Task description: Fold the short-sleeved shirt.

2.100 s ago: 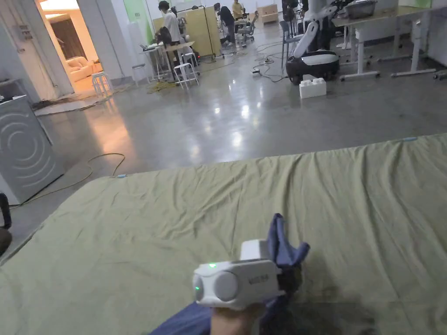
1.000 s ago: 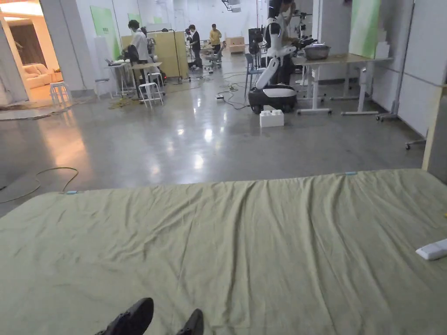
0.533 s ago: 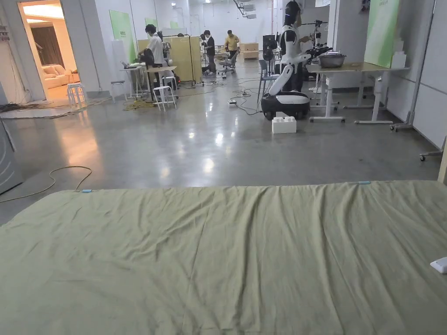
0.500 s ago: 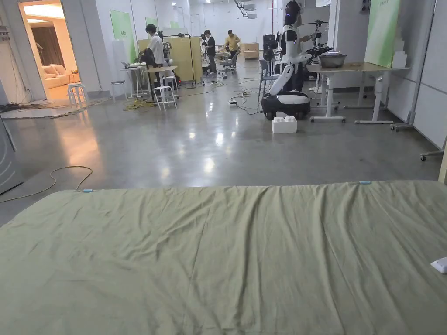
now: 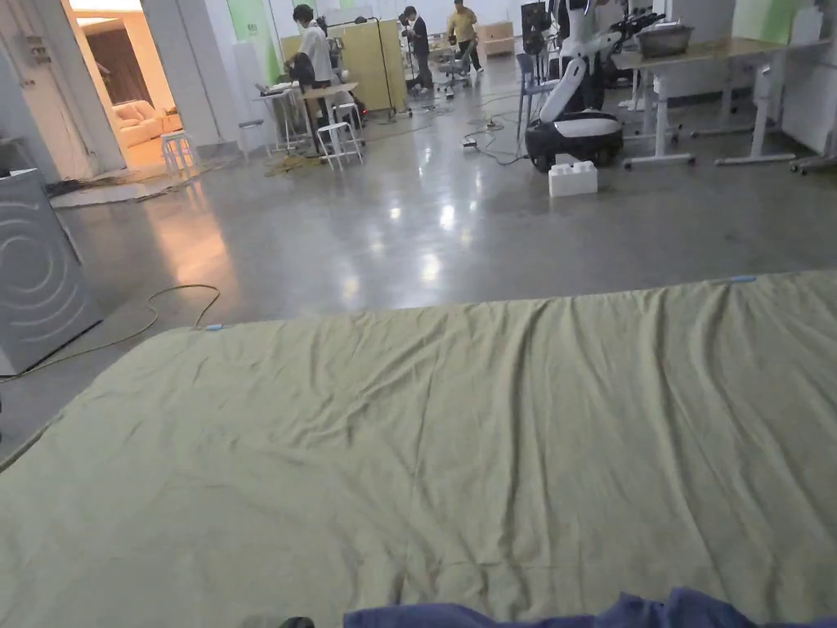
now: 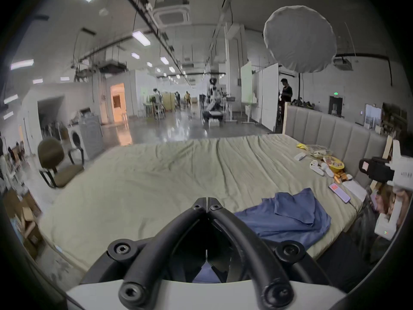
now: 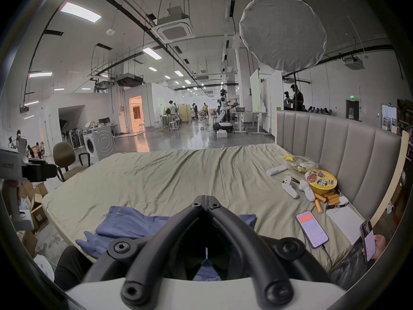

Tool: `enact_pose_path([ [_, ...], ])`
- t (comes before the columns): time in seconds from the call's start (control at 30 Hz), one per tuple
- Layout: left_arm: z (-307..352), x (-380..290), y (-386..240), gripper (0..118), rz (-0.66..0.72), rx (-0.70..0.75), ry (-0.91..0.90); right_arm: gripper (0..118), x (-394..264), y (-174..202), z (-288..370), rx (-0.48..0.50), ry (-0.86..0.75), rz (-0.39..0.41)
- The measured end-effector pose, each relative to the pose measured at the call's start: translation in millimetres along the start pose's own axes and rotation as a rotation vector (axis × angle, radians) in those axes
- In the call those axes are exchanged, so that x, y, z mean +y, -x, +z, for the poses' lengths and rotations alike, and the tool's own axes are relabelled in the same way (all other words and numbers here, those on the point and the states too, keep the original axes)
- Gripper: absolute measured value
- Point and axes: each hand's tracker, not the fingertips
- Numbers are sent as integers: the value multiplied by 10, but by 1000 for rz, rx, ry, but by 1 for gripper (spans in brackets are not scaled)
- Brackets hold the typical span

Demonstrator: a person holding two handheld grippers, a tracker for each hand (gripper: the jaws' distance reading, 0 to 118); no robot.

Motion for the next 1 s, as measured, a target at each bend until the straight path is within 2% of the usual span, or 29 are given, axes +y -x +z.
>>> enact_pose_path([
  [0.07,-328,-78,193,0,108,-44,49,0,-61,-29,-31,6,27,-11],
  [0.17,-960,-235,365,1,183,-3,180,0,-199,-82,-90,7,47,-32],
  [0.2,-1183,-298,382,15,169,-3,229,0,-239,-86,-112,-8,59,-22],
  [0.3,-1835,-493,497,80,160,-9,321,0,-300,-122,-181,-40,108,-16],
  [0.4,-2352,-676,595,80,207,9,401,0,-335,-188,-220,-59,128,-26],
  [0.5,-2688,-826,691,80,319,-17,446,0,-369,-267,-247,-93,146,-43],
  [0.6,-2952,-980,730,80,322,31,492,0,-414,-337,-272,-114,176,-59],
  [0.63,-3005,-1018,730,78,317,36,502,0,-427,-349,-276,-120,184,-57],
  [0.7,-3106,-1100,739,64,339,29,521,0,-463,-378,-279,-129,203,-53],
  [0.8,-3160,-1138,694,63,311,49,519,0,-510,-405,-306,-138,234,-53],
  [0.83,-3165,-1111,659,56,294,58,519,0,-536,-417,-303,-141,240,-52],
  [0.87,-3153,-1096,616,38,237,95,540,0,-547,-417,-307,-144,245,-52],
  [0.9,-3142,-1081,552,8,162,115,538,0,-555,-415,-313,-145,249,-53],
  [0.93,-3131,-1075,504,7,133,73,531,0,-564,-418,-325,-142,251,-56],
  [1.0,-3175,-1088,395,7,90,106,574,0,-569,-421,-375,-131,257,-61],
])
